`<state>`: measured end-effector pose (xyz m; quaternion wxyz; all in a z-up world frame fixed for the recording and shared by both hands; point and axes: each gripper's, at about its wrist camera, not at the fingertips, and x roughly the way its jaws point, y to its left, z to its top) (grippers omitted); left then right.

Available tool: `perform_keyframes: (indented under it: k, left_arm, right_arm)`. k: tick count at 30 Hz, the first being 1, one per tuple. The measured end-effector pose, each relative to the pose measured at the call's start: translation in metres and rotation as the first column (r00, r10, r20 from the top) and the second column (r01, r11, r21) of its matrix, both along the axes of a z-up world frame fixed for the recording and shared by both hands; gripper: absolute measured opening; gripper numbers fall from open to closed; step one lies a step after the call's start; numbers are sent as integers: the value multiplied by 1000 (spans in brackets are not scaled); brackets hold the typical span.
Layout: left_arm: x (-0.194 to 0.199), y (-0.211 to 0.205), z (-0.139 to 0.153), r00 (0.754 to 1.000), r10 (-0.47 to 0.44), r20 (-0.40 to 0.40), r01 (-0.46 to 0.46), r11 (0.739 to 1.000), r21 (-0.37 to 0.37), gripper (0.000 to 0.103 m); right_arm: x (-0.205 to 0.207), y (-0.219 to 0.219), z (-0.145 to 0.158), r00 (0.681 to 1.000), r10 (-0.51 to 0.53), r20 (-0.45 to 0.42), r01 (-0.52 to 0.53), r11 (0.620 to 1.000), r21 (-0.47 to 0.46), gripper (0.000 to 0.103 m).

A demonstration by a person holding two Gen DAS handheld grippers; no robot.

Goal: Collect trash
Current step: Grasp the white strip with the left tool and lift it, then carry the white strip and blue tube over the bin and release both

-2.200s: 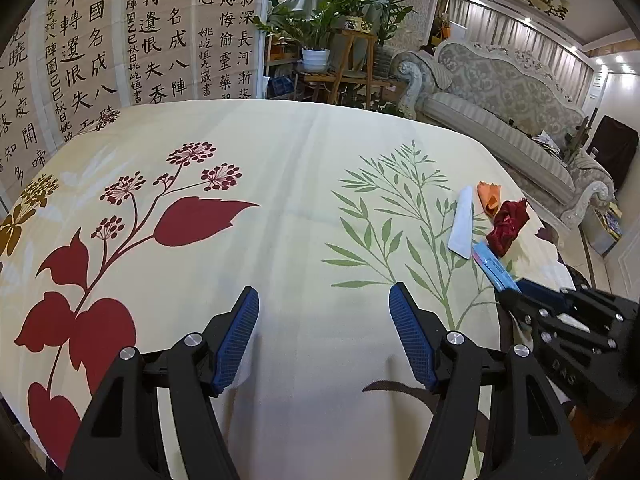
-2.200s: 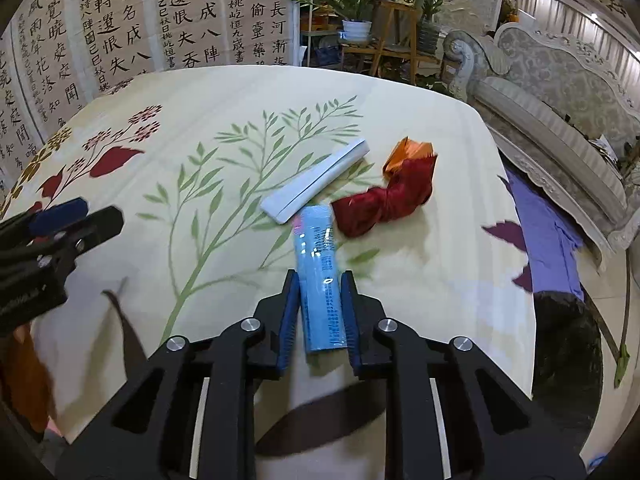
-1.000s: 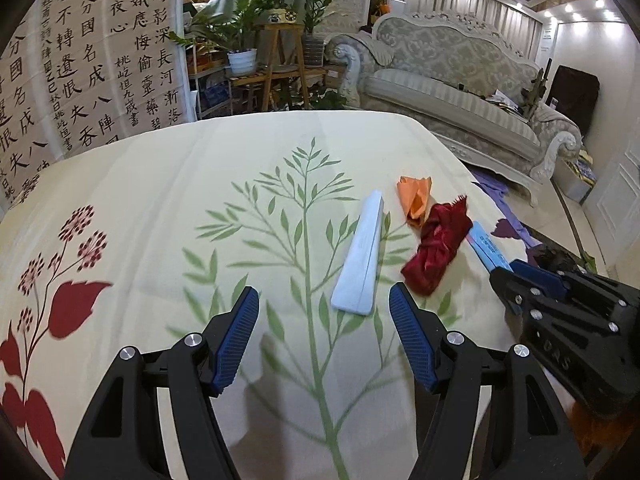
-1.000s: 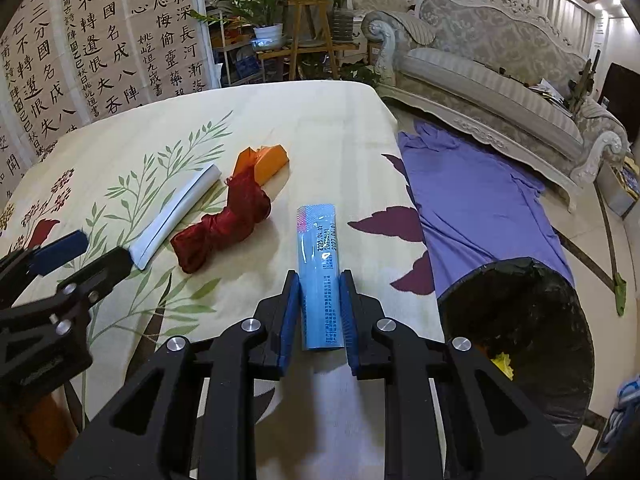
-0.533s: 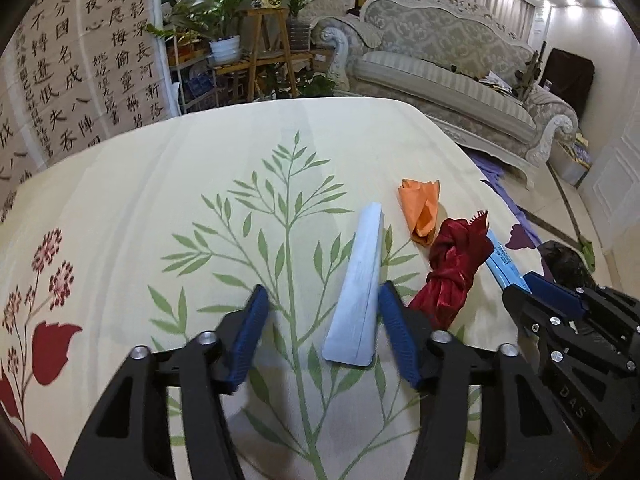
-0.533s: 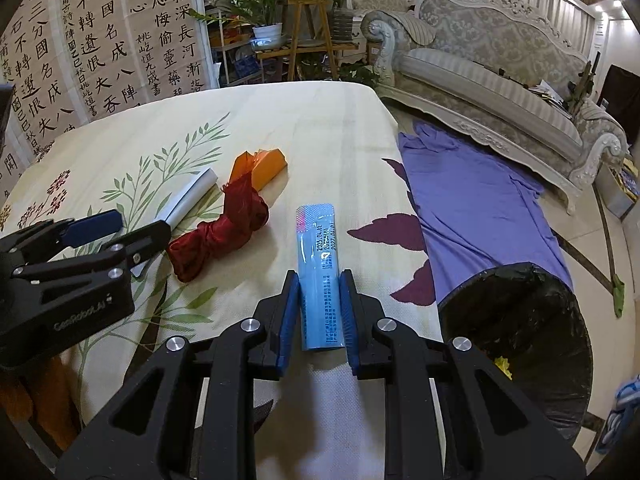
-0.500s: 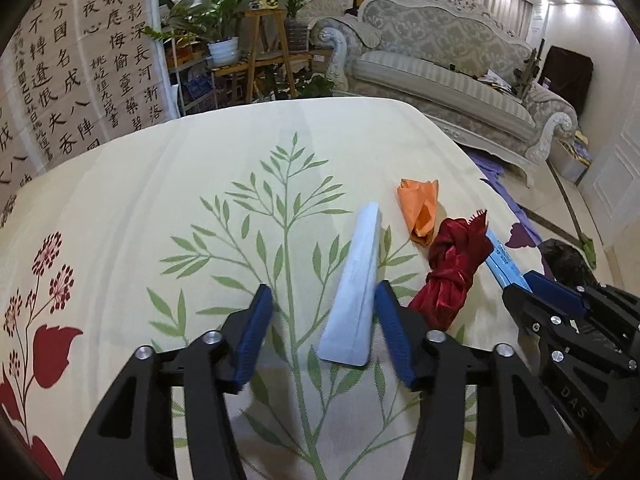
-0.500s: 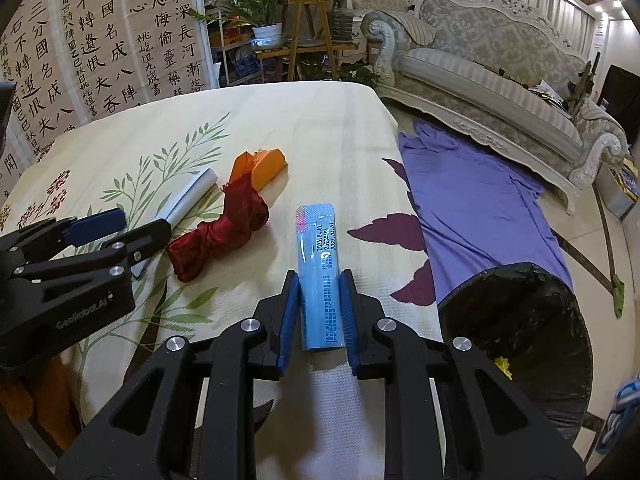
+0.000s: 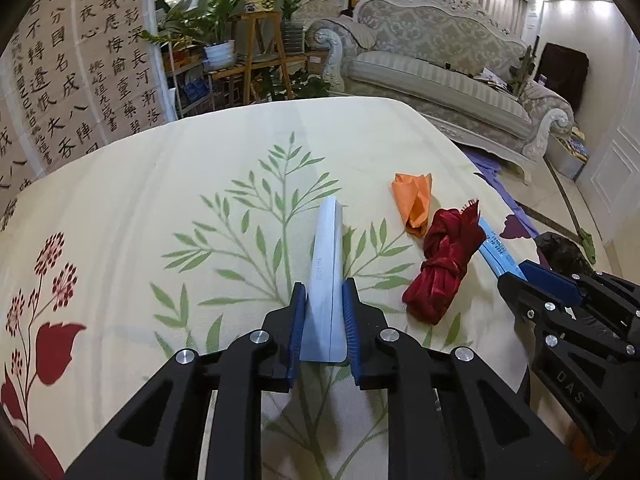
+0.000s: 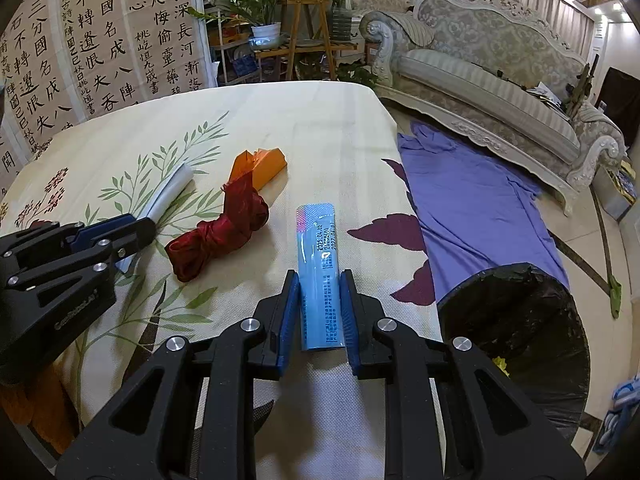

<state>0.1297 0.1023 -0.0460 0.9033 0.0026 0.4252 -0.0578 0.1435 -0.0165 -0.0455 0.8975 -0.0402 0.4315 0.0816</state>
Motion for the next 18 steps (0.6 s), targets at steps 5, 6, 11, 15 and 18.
perform_keyframes:
  k: [5, 6, 11, 15, 18]
  left_arm:
    - [-12, 5, 0, 1000, 24, 2, -24, 1000, -9, 19]
    - [-15, 6, 1, 1000, 29, 2, -29, 1000, -10, 19]
    - [-25, 10, 2, 999, 42, 3, -42, 999, -14, 19]
    - [-32, 12, 1, 999, 47, 3, -47, 999, -18, 19]
    - [-38, 16, 0, 999, 52, 2, -52, 998, -24, 19]
  right_arm:
    - [-4, 1, -1, 1000, 2, 1, -2, 1000, -6, 20]
    - [-4, 1, -1, 1000, 2, 2, -2, 1000, -7, 20]
    - [-6, 1, 0, 1000, 2, 3, -2, 1000, -8, 19]
    - [-6, 1, 0, 1000, 1, 2, -1, 1000, -6, 19]
    - [-10, 1, 0, 1000, -1, 4, 1, 1000, 0, 18]
